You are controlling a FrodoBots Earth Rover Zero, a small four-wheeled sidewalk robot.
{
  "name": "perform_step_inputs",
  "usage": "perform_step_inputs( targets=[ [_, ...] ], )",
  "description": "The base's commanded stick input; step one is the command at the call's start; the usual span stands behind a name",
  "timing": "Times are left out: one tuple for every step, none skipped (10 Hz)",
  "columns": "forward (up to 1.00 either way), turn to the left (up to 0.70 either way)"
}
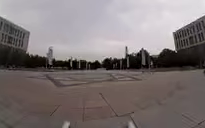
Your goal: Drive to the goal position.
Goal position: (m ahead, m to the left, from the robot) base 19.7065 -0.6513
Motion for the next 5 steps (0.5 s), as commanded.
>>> perform_step_inputs(
  targets=[
    [0.60, 0.00],
    [0.60, 0.00],
    [0.60, 0.00],
    [0.60, 0.00],
    [0.60, 0.00]
  ],
)
